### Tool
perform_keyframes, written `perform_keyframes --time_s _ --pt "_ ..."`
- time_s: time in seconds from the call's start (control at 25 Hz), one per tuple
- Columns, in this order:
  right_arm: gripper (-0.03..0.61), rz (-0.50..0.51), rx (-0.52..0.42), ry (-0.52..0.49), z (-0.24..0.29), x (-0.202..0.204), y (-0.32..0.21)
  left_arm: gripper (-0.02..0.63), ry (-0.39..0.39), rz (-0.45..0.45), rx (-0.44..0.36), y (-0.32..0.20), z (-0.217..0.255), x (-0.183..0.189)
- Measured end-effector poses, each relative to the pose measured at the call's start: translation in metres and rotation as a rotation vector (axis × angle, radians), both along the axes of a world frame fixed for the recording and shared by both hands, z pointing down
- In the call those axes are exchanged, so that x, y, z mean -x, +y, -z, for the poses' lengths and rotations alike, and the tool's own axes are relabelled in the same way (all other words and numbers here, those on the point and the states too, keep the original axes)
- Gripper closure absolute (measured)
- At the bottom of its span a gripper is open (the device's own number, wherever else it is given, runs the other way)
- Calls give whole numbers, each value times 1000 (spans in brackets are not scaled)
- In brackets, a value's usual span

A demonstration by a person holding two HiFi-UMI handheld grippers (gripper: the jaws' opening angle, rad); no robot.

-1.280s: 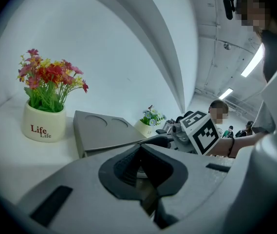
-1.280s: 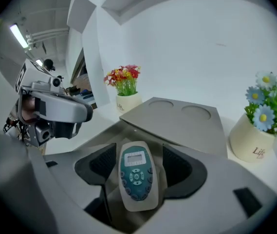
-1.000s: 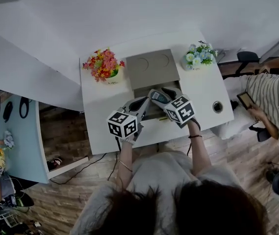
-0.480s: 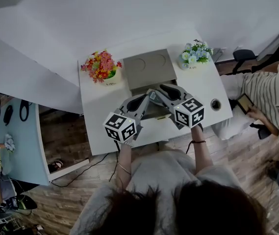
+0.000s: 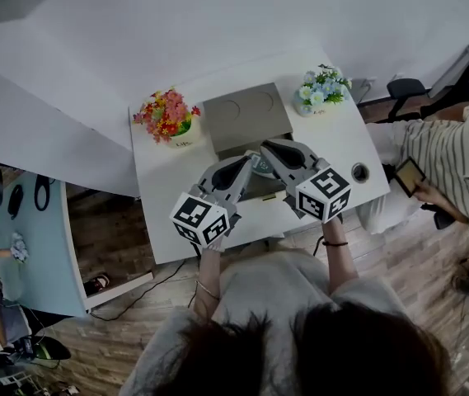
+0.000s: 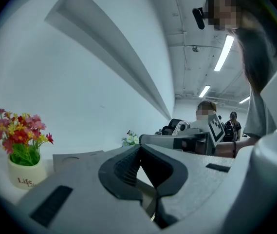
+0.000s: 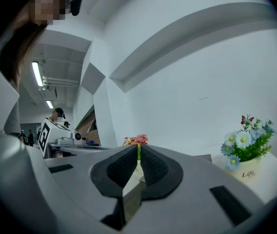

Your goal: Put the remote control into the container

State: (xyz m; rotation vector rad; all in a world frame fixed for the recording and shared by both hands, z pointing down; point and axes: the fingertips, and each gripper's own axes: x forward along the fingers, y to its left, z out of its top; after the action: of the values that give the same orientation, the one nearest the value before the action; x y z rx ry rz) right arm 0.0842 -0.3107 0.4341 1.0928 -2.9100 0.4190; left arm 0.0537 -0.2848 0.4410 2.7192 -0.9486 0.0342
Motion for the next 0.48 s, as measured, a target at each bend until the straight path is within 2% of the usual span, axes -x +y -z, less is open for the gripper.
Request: perform_keyframes --time_s 0.48 --pt "580 1 -86 -12 30 -3 8 611 15 -20 -55 8 24 -10"
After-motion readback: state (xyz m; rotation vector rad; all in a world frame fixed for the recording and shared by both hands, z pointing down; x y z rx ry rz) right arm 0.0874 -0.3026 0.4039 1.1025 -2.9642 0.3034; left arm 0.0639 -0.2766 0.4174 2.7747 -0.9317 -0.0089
